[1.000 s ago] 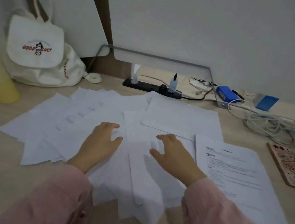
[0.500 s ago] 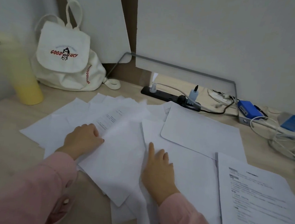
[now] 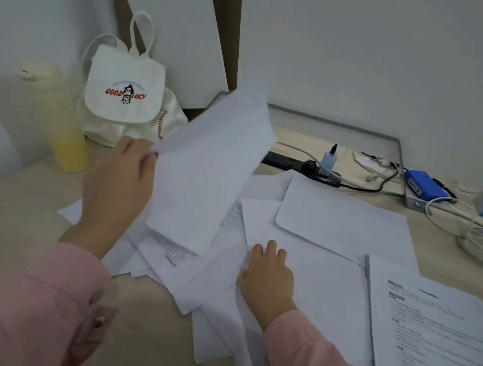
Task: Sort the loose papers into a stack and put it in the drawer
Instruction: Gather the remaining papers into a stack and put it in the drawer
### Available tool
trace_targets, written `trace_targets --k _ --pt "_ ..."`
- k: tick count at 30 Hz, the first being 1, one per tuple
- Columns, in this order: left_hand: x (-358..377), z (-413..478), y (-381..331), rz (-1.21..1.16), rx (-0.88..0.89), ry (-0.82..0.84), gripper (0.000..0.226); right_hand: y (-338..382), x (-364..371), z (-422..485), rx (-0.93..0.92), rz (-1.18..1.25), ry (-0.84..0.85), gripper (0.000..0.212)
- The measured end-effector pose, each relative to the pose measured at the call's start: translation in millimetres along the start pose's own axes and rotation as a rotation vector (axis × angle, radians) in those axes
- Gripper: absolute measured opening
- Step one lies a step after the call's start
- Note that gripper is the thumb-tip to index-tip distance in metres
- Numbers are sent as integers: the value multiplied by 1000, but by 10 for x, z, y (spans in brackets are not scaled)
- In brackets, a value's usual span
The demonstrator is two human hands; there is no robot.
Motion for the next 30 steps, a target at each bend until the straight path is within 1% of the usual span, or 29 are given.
trace_targets --k 1,2,3,5,7,9,10,13,14,15,16,17,19,20,21,23,24,25,26,28,30 --pt "-207 1 -86 -58 56 -102 19 -3 -13 -3 -6 9 -14 28" --pt "-344 -16 -158 -101 113 -162 18 -19 -33 -8 -7 19 -28 29" --pt "-401 -46 -211 -128 164 -181 16 -43 -63 -21 -5 28 -47 30" --pt "-370 -151 -261 -170 240 -161 12 -76 -79 -50 -6 38 -63 32" --pt "-219 -277 -186 -218 256 -106 22 -89 -27 -58 2 14 -63 33" --pt "17 -402 -2 -222 225 -14 30 -68 -113 -84 3 19 -141 33" --pt "151 -463 124 -191 190 38 32 -64 -138 -104 6 22 -166 33" --pt "459 -664 507 -117 45 166 30 -94 18 -93 16 14 -77 30" --pt "497 -730 595 -115 -4 185 28 -97 3 -101 14 30 -106 28" --pt "517 -790 678 -127 -58 193 25 -92 -79 -122 6 53 -171 25" --pt "533 -842 741 -144 -113 204 24 -68 -79 -129 -27 76 -176 25" --pt "551 -881 805 -169 -172 213 25 -41 -86 -143 -71 48 -175 30" --pt "568 -933 926 -271 -325 213 27 -72 -54 -126 -106 51 -192 36" --pt "575 -956 968 -359 -411 204 28 -60 -99 -149 -131 37 -229 34" --pt "601 -989 1012 -474 -500 194 30 -73 -150 -164 -126 55 -237 29" --pt "709 -1051 1032 -723 -667 215 35 -179 -190 -126 -74 100 -267 12" --pt "775 -1075 1012 -799 -714 240 39 -229 -179 -97 -56 138 -231 7" --pt "826 -1088 981 -798 -723 277 45 -276 -188 -90 -39 204 -185 8" --pt "860 -1084 949 -728 -691 314 51 -336 -221 -89 -15 319 -163 10" --pt "913 -1048 866 -524 -555 389 65 -465 -310 -89 47 614 -149 13" --pt "1012 -1073 709 -361 -412 526 80 -565 -409 -93 99 890 -150 12"
Point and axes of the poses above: each hand's wrist, its own z-axis towards the middle knuckle, its own x-axis out of the palm, y = z × x, the point moved 10 cm from there along z, towards the middle knuckle, and after that the axes turned 2 degrees about y, right-handed, at the moved point
